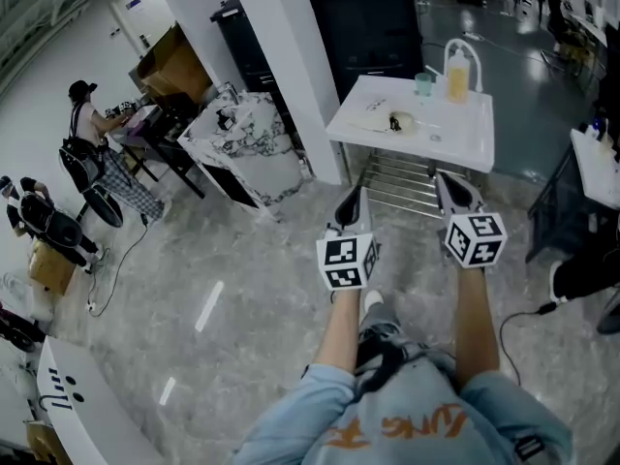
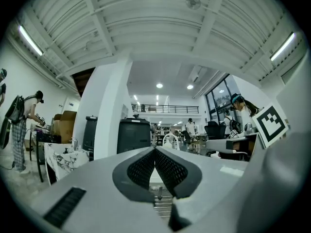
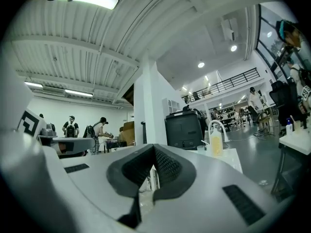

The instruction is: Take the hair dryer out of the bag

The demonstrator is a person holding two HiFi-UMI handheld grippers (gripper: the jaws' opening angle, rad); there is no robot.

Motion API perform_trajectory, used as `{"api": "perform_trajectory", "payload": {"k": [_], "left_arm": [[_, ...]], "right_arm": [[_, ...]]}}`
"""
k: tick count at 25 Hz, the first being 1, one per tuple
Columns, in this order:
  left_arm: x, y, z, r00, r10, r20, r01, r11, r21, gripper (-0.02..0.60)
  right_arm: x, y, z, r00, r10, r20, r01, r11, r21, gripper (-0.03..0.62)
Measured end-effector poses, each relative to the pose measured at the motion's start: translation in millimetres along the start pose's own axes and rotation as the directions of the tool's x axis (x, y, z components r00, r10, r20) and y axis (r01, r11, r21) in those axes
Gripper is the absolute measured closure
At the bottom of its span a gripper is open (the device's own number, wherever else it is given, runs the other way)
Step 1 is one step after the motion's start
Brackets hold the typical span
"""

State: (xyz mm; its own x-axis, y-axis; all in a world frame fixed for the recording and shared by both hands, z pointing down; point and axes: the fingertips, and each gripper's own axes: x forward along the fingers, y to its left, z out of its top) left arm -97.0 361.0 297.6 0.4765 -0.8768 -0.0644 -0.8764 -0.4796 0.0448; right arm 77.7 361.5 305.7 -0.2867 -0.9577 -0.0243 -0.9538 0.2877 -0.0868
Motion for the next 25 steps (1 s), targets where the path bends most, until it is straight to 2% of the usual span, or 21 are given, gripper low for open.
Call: {"api": "perform_trajectory", "payload": {"k": [4,7,11,17,21,25], "left_arm": [[38,14,-17,1.000,-0.013,-0.008,0.013,0.999,-0.038,0.580],[79,17,-38,0.999,-0.042,-0.024,0.040,0.996,-0.078,0.580],[130,19,-69,0.992,-0.095,-0.086,0.085,0.990,-0.109,0.580],[207,45,-122,0.971,-0.136,-0.198,0.105,0.981,-0.160,0.580],[249,68,-147,0.962,-0.187,-0.197,0.137,0.960,-0.246,0.580],[298,106,-166,0.955,-0.190,-0.226,0.127,0.955,-0.268,0.580]], "right_arm": [[22,-18,-11,1.000,-0.014,-0.026,0.013,1.000,-0.019,0.594],[41,-55,-19,0.997,-0.066,-0.034,0.065,0.998,-0.007,0.594],[69,-91,-36,0.991,-0.122,-0.063,0.124,0.991,0.040,0.594],[142,-112,-87,0.981,-0.106,-0.162,0.123,0.987,0.100,0.594],[194,-122,-115,0.970,-0.093,-0.225,0.122,0.985,0.118,0.594],[261,-129,-131,0.965,-0.070,-0.253,0.106,0.986,0.131,0.594]]}}
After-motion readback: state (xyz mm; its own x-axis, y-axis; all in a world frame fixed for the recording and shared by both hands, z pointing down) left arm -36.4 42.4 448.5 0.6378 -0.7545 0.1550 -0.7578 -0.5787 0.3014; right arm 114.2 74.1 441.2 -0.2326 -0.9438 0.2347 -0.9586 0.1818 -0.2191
